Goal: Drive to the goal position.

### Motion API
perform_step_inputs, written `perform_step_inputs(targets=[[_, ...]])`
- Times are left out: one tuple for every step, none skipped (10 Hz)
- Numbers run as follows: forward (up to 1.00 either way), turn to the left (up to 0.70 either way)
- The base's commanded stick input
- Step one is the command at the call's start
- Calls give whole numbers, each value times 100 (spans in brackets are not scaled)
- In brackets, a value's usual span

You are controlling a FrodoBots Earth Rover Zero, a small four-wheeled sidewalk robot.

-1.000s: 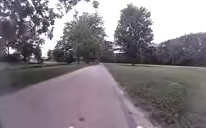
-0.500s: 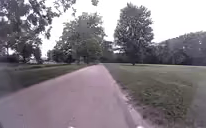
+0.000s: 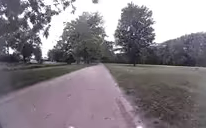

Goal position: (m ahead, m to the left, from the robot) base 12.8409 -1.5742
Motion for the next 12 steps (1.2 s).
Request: perform_step_inputs(targets=[[70, 0], [70, 0], [70, 0], [70, 1], [70, 2], [70, 12], [70, 14], [70, 14], [70, 14], [70, 13], [70, 11], [70, 2]])
